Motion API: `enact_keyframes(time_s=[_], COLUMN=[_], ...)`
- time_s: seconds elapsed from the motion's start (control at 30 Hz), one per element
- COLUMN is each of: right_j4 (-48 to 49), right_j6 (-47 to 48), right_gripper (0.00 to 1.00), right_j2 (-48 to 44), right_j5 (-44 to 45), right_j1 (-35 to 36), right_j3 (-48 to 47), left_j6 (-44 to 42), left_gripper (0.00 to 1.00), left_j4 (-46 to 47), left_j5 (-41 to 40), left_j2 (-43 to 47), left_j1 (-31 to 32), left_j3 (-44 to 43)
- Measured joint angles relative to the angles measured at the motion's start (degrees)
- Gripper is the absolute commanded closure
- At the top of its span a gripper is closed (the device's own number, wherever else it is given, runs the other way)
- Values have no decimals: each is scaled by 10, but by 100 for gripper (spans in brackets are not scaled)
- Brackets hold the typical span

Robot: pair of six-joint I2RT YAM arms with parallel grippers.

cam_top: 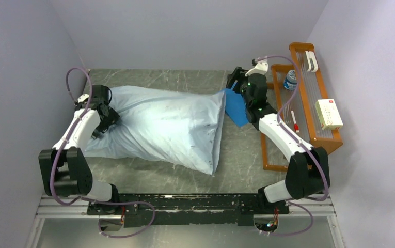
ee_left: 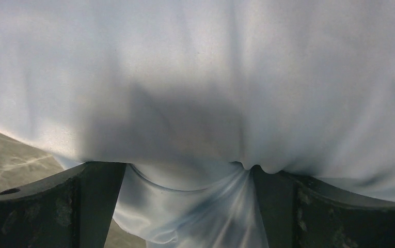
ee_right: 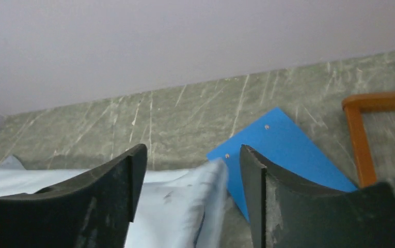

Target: Put the pillow into the pillowcase

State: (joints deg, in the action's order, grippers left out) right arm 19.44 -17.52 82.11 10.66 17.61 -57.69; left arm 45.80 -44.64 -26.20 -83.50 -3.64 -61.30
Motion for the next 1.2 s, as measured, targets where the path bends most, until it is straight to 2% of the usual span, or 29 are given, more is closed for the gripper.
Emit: enact_keyframes(time_s=[0.07, 0.2, 0.43, 0.63, 0.77, 0.87, 0.9, 0.97, 1.0, 1.07, 1.1, 1.2], right_j4=[-51, -124, -168, -206, -219, -200, -186, -160, -153, -137, -134, -155], right_j6=[-12, -44, -125, -199, -224, -239, -243, -248, -249, -247, -248, -243], right_gripper=[13, 13, 16, 13, 10, 12, 16, 32, 46, 83, 98, 100], right_j2=[-7, -69, -162, -163, -144, -129, -125, -121, -120, -127, -137, -176], right_j5=[3, -37, -144, -185, -174, -180, -183, -194, -198, -207, -207, -185], right_j1=[-3, 2, 6, 23, 57, 72, 74, 75, 75, 75, 75, 76], right_j3=[-25, -30, 56, 155, 161, 165, 169, 176, 179, 188, 194, 200], left_j6=[4, 11, 22, 27, 43, 41, 41, 41, 42, 44, 46, 52], left_gripper=[3, 4, 5, 4, 4, 5, 4, 4, 4, 4, 4, 4], left_j4=[2, 4, -11, -8, -21, 2, 8, 15, 16, 15, 16, 14], left_j5=[16, 24, -14, -40, -64, -69, -67, -62, -59, -54, -50, -42], left_j2=[16, 45, 93, 111, 68, 73, 75, 70, 64, 50, 43, 44], left_j1=[6, 16, 70, 86, 91, 97, 97, 97, 97, 98, 98, 105], left_j3=[0, 0, -15, -55, -137, -143, -141, -138, -136, -125, -110, -45])
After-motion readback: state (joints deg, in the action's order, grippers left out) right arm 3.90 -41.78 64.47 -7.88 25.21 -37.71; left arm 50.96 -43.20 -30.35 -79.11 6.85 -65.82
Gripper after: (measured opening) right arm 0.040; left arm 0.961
